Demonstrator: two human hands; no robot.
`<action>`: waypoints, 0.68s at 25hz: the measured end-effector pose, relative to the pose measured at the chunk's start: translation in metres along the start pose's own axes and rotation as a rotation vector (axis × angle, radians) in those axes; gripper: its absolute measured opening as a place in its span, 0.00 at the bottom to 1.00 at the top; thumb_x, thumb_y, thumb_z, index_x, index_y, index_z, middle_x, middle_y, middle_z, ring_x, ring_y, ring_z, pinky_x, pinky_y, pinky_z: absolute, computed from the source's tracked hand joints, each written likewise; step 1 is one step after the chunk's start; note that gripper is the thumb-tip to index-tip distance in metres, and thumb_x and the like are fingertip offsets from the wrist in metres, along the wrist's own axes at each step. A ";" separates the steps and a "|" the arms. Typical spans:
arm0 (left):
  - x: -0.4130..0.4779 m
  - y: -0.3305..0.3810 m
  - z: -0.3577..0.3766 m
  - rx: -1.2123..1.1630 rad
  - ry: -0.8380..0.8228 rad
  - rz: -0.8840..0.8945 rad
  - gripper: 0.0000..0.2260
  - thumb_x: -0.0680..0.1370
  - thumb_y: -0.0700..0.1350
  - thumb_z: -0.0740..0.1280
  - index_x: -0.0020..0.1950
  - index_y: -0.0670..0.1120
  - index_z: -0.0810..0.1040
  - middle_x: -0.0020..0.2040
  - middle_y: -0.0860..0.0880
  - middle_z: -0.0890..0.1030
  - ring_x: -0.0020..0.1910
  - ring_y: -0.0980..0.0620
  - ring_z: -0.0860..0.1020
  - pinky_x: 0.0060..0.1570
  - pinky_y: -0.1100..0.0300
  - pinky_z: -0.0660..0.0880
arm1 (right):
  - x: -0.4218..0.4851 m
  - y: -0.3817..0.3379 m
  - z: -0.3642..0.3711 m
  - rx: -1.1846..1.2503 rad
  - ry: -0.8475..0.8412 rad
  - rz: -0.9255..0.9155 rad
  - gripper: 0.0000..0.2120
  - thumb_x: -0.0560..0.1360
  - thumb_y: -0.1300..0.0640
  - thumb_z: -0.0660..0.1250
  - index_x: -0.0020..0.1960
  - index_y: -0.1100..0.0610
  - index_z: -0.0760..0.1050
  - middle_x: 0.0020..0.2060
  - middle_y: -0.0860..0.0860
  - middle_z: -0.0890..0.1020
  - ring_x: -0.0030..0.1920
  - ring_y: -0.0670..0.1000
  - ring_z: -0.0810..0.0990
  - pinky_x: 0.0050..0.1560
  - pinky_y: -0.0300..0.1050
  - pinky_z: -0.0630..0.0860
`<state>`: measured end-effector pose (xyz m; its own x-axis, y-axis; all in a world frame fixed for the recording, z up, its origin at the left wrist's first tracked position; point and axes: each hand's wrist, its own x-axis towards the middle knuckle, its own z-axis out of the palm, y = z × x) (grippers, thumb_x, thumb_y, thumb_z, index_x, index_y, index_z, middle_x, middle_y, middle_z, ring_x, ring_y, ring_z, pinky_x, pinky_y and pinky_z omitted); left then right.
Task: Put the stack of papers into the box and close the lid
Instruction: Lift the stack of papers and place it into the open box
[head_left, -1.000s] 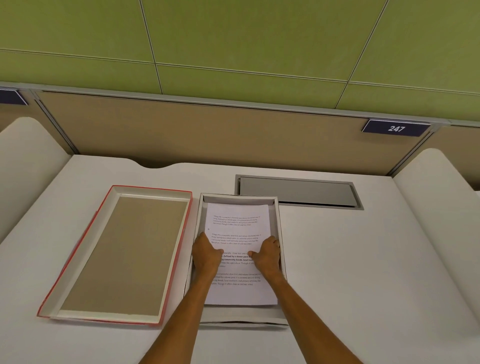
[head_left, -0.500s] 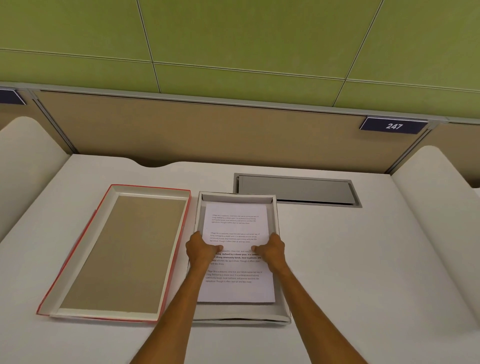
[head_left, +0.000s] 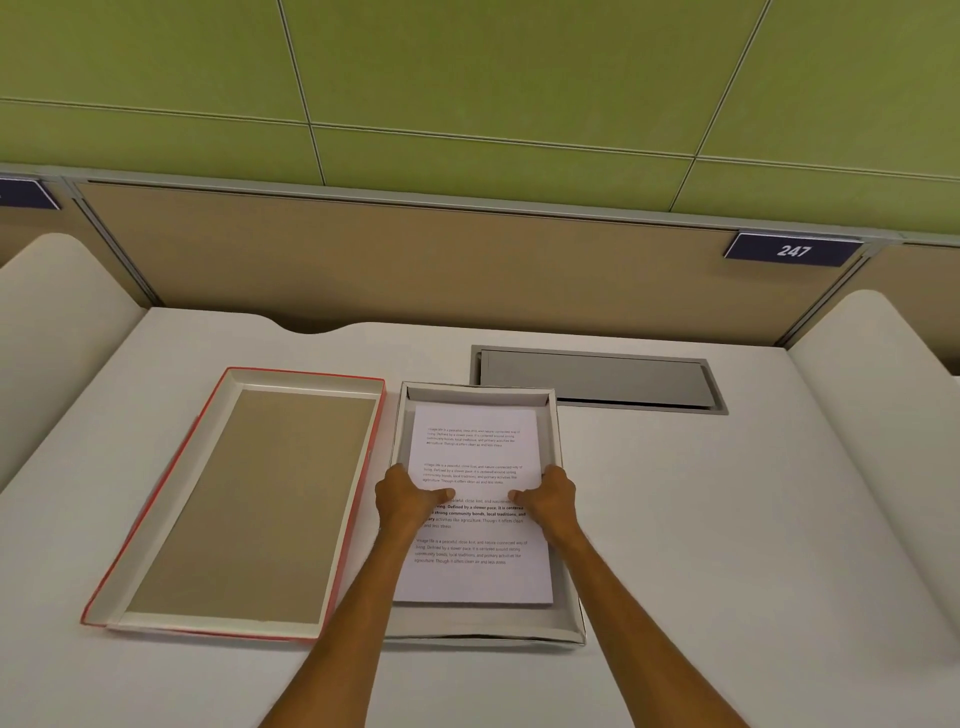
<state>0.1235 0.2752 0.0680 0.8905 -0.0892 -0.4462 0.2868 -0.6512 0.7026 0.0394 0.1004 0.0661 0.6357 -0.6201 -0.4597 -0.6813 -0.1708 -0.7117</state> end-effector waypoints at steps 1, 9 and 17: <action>-0.008 0.004 -0.006 0.003 -0.012 0.022 0.25 0.64 0.47 0.81 0.54 0.40 0.76 0.57 0.42 0.82 0.53 0.42 0.82 0.45 0.52 0.82 | -0.002 -0.003 -0.003 -0.020 -0.005 -0.016 0.21 0.70 0.60 0.75 0.57 0.63 0.68 0.60 0.61 0.77 0.58 0.59 0.79 0.57 0.50 0.78; -0.102 -0.017 -0.031 -1.032 -0.460 -0.580 0.22 0.65 0.35 0.77 0.56 0.30 0.78 0.53 0.30 0.81 0.55 0.35 0.81 0.49 0.45 0.82 | 0.041 -0.052 -0.037 -0.143 -0.047 -0.359 0.25 0.73 0.55 0.72 0.67 0.61 0.72 0.63 0.57 0.79 0.62 0.55 0.78 0.63 0.43 0.72; -0.119 -0.024 0.000 -1.155 -0.583 -0.849 0.16 0.69 0.28 0.73 0.54 0.38 0.77 0.61 0.29 0.75 0.62 0.28 0.74 0.65 0.36 0.71 | 0.102 -0.083 -0.003 -0.467 -0.264 -0.477 0.22 0.75 0.50 0.69 0.67 0.55 0.74 0.67 0.55 0.76 0.67 0.58 0.73 0.68 0.54 0.68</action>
<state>0.0107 0.3012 0.1037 0.1522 -0.4575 -0.8761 0.9718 0.2308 0.0483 0.1594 0.0494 0.0794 0.9294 -0.1999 -0.3102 -0.3535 -0.7234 -0.5931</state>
